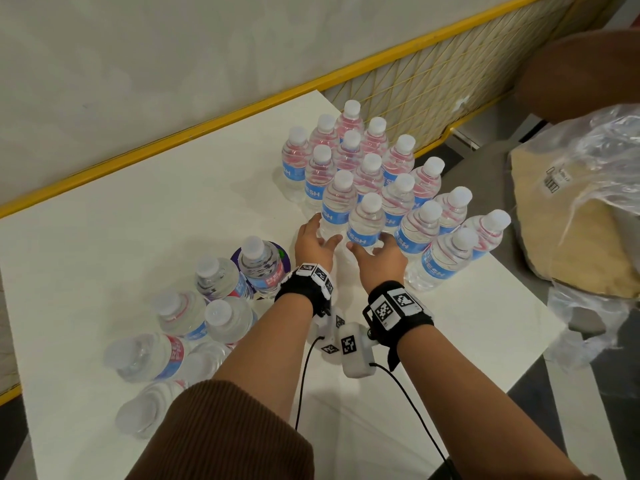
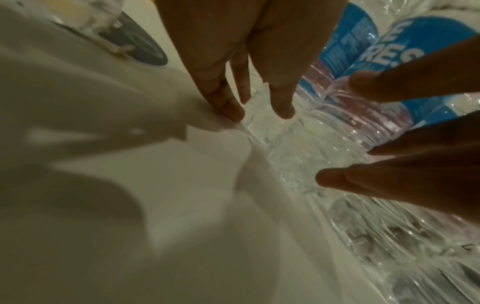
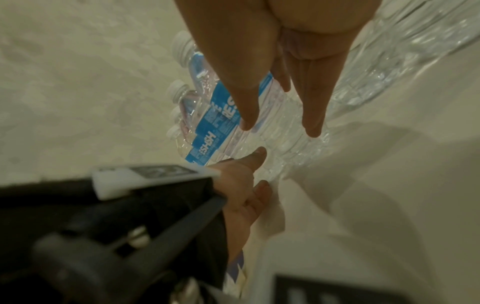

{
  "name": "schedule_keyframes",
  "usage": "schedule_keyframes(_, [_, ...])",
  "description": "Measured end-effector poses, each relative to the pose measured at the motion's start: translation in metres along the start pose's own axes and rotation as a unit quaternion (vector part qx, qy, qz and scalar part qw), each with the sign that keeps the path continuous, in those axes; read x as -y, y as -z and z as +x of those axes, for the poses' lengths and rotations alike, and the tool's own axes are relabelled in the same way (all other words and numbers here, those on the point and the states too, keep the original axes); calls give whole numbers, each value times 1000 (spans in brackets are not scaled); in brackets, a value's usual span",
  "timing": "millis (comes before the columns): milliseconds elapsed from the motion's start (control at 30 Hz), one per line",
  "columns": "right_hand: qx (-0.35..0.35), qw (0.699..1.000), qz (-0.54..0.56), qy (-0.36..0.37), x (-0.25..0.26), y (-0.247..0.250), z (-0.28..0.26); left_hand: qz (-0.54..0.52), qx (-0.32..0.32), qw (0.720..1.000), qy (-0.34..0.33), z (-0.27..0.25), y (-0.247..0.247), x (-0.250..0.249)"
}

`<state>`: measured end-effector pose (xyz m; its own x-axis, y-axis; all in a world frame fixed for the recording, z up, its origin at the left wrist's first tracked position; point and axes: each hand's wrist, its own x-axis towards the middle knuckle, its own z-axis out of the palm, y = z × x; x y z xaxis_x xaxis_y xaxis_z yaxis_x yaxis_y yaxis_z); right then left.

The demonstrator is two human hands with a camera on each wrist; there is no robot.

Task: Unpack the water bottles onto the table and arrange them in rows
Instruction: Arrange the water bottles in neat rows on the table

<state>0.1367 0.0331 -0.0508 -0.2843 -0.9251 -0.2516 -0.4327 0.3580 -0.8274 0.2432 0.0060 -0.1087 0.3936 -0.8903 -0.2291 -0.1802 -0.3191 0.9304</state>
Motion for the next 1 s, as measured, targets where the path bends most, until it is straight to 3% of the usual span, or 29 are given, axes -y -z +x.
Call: schedule_keyframes(1000, [28,1000,-3,-11,-11,2,7,32,6,999,1,3,-1,-5])
